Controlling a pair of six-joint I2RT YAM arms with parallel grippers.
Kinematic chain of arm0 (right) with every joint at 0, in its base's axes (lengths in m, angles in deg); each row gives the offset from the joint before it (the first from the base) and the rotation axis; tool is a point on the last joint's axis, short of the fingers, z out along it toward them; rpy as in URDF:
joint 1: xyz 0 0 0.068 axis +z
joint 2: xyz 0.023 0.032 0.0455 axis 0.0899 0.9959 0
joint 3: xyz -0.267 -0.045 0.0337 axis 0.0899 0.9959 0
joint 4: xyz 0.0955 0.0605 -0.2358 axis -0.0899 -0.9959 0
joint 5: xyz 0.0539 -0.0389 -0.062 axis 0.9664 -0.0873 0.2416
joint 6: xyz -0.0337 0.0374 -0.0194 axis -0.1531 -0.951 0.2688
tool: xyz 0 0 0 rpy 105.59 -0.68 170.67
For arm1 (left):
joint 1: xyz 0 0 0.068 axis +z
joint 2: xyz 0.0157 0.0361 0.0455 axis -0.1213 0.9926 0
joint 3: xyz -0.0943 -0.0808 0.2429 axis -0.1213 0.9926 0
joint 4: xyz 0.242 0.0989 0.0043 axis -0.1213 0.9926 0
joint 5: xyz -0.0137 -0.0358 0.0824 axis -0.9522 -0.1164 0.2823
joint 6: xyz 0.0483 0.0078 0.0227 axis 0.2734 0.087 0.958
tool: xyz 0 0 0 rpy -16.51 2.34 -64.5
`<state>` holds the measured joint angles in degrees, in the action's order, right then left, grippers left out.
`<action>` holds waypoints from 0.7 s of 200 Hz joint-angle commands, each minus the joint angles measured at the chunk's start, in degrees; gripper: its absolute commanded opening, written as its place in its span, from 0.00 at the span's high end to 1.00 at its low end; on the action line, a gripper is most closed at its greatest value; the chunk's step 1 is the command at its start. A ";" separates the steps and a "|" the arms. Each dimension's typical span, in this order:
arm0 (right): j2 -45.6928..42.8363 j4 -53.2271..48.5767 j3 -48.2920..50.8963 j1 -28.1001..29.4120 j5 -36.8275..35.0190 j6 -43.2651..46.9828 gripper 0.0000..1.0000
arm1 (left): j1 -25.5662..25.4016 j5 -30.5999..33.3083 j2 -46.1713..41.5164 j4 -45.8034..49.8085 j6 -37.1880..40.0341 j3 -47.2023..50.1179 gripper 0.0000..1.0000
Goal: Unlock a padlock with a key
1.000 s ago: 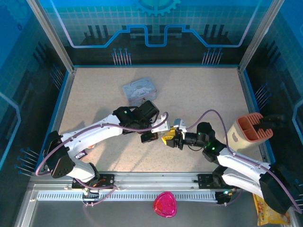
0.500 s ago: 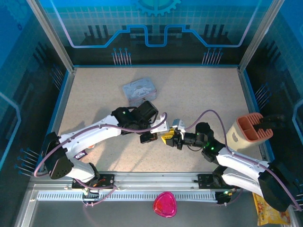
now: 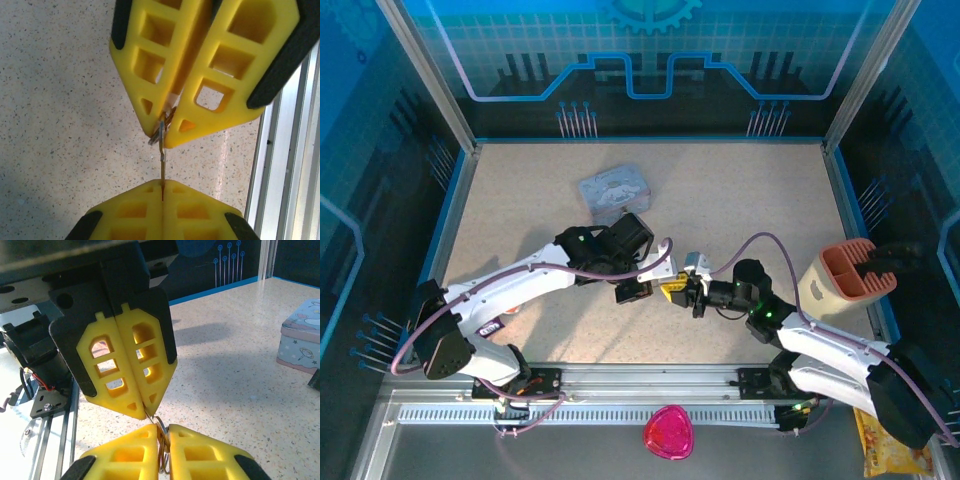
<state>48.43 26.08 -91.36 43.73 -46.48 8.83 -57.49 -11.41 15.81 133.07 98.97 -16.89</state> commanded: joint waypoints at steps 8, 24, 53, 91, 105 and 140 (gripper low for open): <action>-0.33 -0.44 -1.00 0.94 -0.32 0.31 0.94 | -0.46 -0.73 -2.06 0.11 0.83 0.82 1.00; -0.68 -0.45 -0.75 0.92 -1.86 -0.09 0.99 | -0.38 1.33 -3.47 -3.54 0.00 2.59 1.00; -2.37 2.77 0.88 0.98 -5.67 -3.27 1.00 | -0.27 2.49 -7.71 -11.38 -1.36 6.66 0.91; -3.70 7.45 1.75 0.90 -10.87 -10.35 1.00 | 1.36 5.62 -15.98 -28.68 -9.44 14.84 0.70; -3.76 10.31 2.35 0.89 -14.20 -14.81 1.00 | 3.30 5.55 -20.00 -37.15 -16.42 18.78 0.63; -2.41 13.66 2.35 1.53 -22.24 -25.77 1.00 | 10.98 6.17 -28.73 -58.08 -42.03 30.41 0.52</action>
<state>45.52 33.90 -89.39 44.23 -60.47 -6.58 -50.98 -6.88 -8.65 94.28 77.90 7.54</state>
